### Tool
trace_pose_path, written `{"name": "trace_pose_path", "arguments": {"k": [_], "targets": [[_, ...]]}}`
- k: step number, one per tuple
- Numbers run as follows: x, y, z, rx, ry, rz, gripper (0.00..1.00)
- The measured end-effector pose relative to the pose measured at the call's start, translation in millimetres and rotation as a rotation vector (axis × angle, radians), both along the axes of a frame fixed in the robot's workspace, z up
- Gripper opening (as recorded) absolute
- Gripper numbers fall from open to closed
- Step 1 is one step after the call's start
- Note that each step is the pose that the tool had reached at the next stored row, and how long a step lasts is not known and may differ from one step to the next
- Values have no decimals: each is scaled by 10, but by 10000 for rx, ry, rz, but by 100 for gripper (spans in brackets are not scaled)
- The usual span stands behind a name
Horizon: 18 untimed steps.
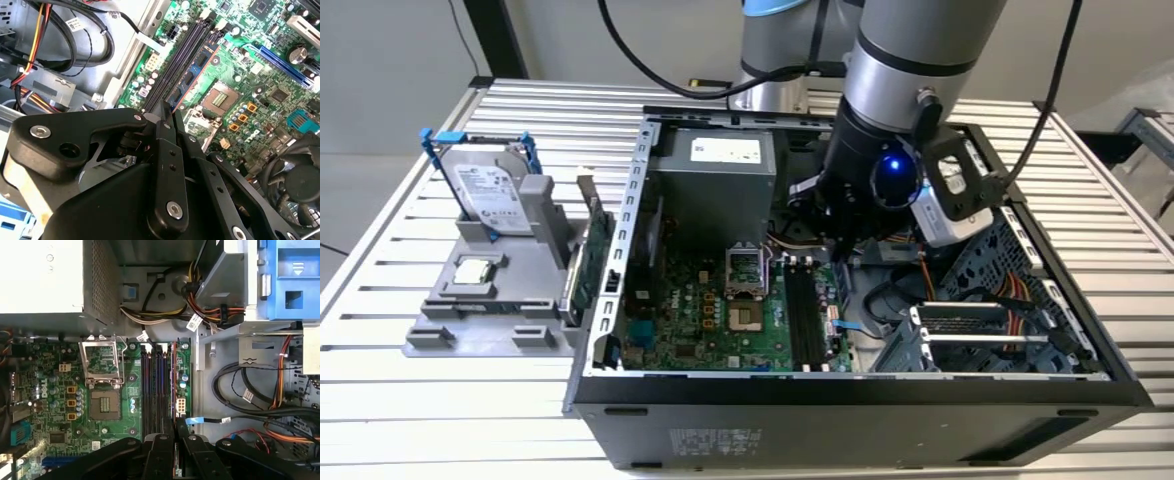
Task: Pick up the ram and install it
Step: 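Insert the ram into the slot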
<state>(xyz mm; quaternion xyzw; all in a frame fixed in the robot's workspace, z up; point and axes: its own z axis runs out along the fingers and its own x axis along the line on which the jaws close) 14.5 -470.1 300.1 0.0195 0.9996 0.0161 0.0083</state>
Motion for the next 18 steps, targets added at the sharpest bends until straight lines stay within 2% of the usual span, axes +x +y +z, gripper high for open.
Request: {"name": "trace_pose_path", "arguments": {"k": [4, 13, 18], "targets": [[0, 0, -35, 0, 0, 2, 0], [2, 0, -61, 1, 0, 2, 0], [3, 0, -111, -2, 0, 2, 0]]}}
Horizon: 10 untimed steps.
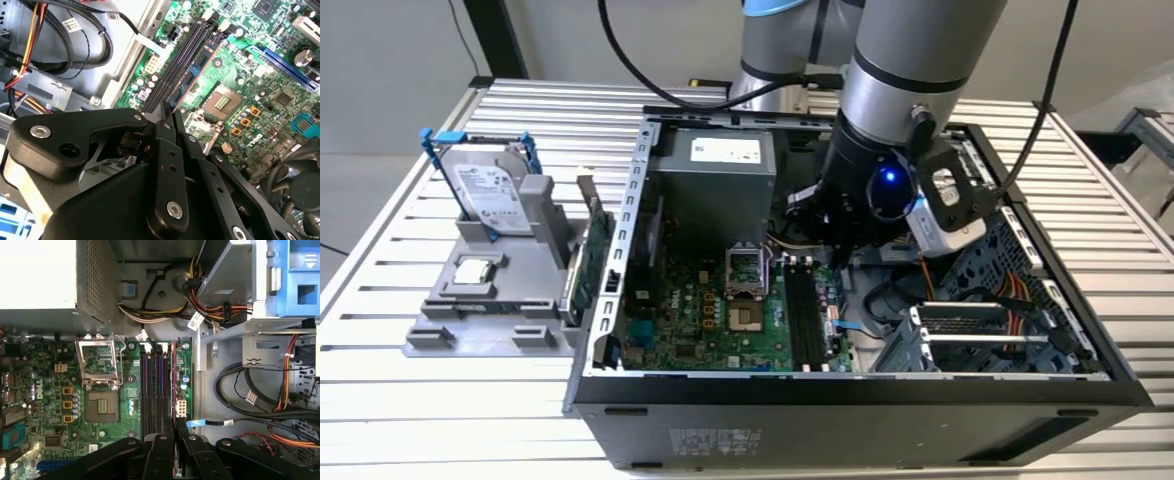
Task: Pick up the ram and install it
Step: 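Insert the ram into the slot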
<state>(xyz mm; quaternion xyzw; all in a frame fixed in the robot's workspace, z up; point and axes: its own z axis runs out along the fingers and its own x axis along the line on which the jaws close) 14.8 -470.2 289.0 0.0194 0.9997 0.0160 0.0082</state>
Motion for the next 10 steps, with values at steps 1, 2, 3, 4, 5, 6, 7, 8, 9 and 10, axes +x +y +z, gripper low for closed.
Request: {"name": "trace_pose_path", "arguments": {"k": [1, 2, 3, 4, 5, 6, 7, 8, 9, 10], "targets": [[0, 0, -12, 1, 0, 0, 0], [0, 0, -23, 0, 0, 0, 0], [0, 0, -33, -1, 0, 0, 0], [0, 0, -41, -2, -1, 0, 0], [1, 0, -48, -2, 0, 0, 0], [1, 0, -54, -3, 0, 0, 0], [1, 0, -56, -5, 0, 0, 0], [0, 0, -56, -6, 2, 0, 0], [0, 0, -57, -4, 2, 0, 0], [1, 0, -57, -4, 2, 0, 0]]}}
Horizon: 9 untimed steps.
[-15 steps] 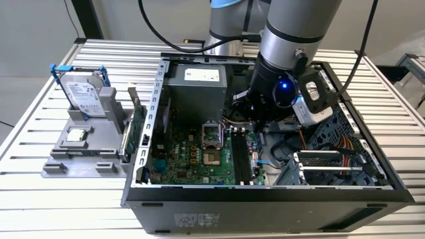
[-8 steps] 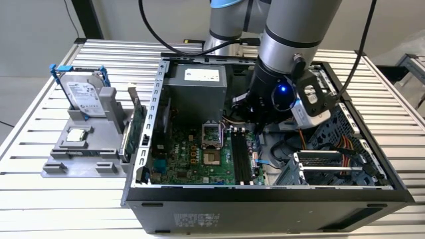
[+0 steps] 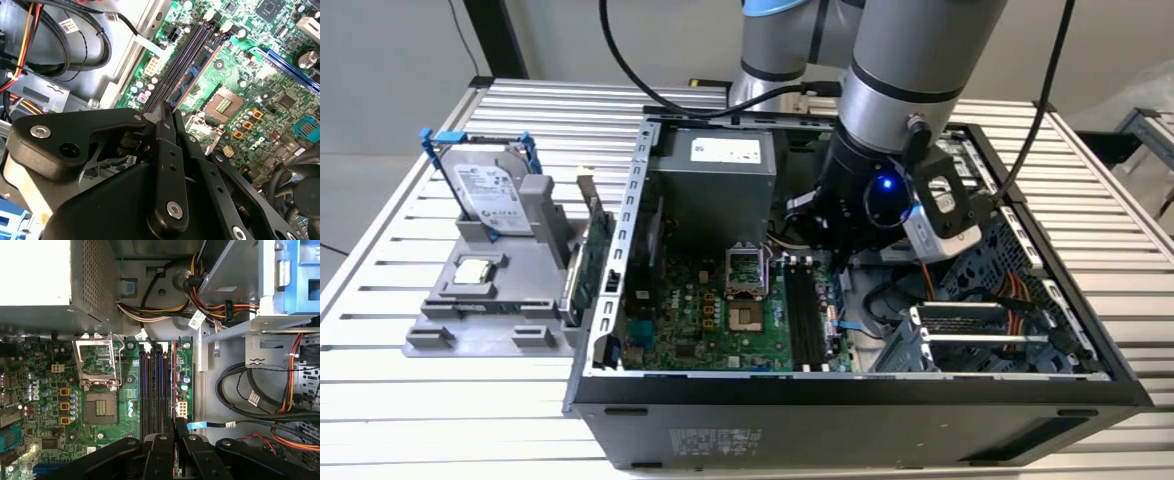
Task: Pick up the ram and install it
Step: 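Insert the ram into the slot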
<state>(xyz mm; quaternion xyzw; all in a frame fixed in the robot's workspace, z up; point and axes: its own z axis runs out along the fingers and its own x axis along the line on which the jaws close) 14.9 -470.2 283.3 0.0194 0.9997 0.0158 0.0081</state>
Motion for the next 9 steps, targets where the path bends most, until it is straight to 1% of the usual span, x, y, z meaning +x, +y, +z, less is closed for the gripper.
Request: {"name": "trace_pose_path", "arguments": {"k": [5, 9], "targets": [[0, -1, -19, 1, 0, 0, 0], [0, -2, -55, 1, 0, 0, 0]]}}
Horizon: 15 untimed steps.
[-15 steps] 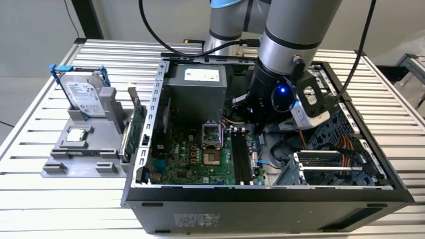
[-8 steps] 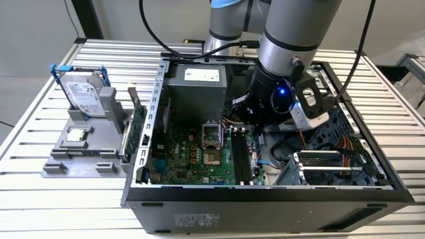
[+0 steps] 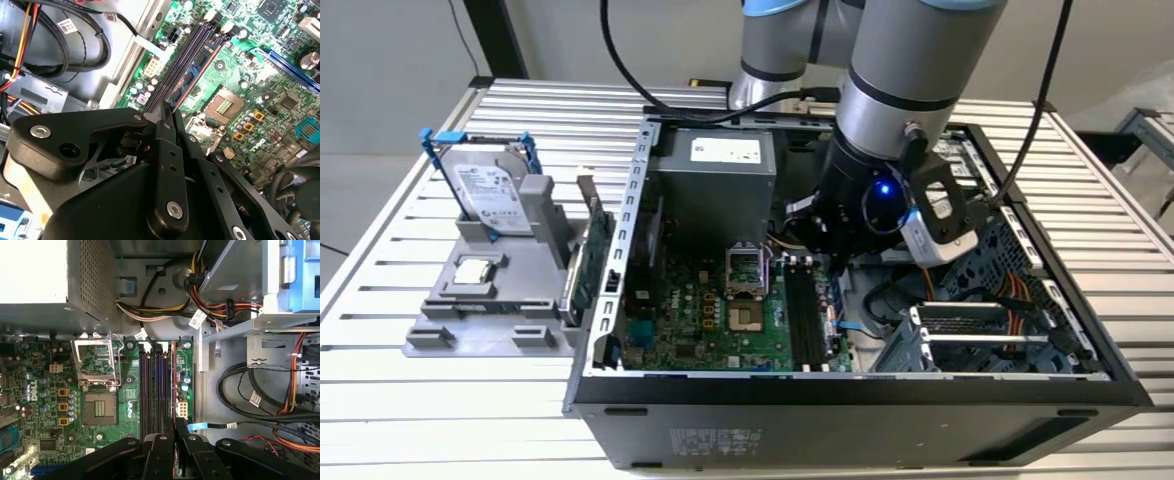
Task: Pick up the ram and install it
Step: 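Insert the ram into the slot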
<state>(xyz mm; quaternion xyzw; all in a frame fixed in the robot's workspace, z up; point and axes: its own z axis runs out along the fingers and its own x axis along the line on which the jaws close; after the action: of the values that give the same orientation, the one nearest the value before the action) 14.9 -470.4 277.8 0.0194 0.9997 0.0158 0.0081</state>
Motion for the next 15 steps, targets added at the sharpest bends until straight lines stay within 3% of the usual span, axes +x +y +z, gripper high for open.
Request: {"name": "trace_pose_path", "arguments": {"k": [15], "targets": [[1, -32, -133, 1, 7, 4, 0]]}}
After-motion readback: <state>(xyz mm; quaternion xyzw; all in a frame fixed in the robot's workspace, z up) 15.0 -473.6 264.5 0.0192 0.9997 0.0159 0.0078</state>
